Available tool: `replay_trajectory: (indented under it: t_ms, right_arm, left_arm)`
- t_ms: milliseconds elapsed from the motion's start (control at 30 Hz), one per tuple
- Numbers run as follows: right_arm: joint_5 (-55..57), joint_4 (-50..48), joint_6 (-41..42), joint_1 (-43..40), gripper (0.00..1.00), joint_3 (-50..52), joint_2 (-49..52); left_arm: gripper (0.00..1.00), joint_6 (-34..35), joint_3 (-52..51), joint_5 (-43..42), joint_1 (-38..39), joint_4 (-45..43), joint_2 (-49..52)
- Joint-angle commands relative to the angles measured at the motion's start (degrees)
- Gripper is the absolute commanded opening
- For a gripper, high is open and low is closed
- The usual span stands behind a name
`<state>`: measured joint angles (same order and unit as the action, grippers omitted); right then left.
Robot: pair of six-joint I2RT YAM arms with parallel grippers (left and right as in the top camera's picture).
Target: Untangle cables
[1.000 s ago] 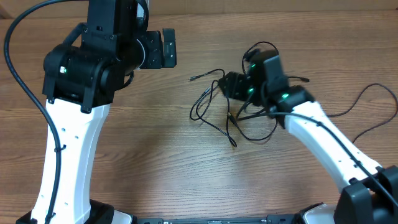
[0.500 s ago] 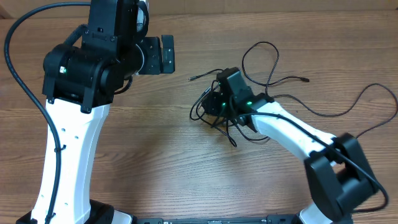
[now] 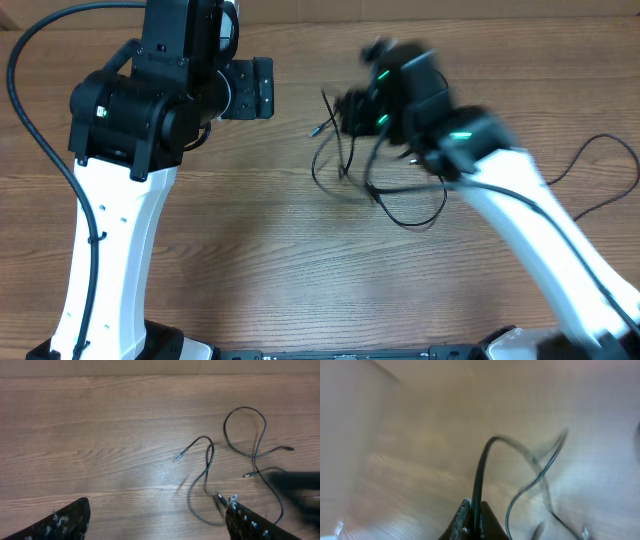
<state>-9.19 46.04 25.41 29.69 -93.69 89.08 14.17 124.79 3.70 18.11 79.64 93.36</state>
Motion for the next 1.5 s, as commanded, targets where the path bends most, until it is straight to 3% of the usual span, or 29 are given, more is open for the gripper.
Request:
replay_trajectory:
  t_ms: [0,133,367,533,867,967,1067,1267,1467]
  right_arm:
    - [4.6,5.1,-7.2,-0.5,0.04,-10.8,-3.8]
    - [8.9,10.8,-11.1,-0.5,0.04,-19.4,-3.8]
    - [16.8,15.2,-15.6,-0.6,0.04,-26.1,-3.9]
    - [21.6,17.2,-17.0,-0.6,0.04,-29.3,-4.0]
    - [17.8,23.4,-16.6,-1.7,0.04,-42.5,-4.0]
    - [15.0,24.2,-15.1,-1.7,0.04,-45.9,-4.1]
    - [11.8,24.3,-14.9,-1.7,0.04,-47.4,-4.6]
    - [7.0,24.2,-13.6,-1.7,0.04,-47.5,-6.2]
    - [3.2,24.1,-13.5,-1.7,0.04,-47.5,-9.9]
  left_arm:
    - [0.92,-4.0,0.9,0.7,-0.5,-0.4,2.0]
    - [0.98,-5.4,0.9,-1.6,-0.5,-0.3,4.4]
    - [1.00,-24.3,0.9,-38.2,-0.5,0.1,9.7]
    - [0.99,-34.6,0.9,-51.3,-0.5,0.7,13.2]
    - [1.00,-45.9,0.9,-49.7,-0.1,-2.6,18.4]
    - [1.00,-46.4,0.9,-50.2,0.4,-4.6,19.7]
    - [1.00,-46.6,0.9,-53.1,1.0,-7.0,20.5]
    - [1.00,-53.8,0.9,-64.5,1.1,-8.3,20.6]
    - [1.00,-55.6,0.9,-64.7,1.1,-8.4,20.7]
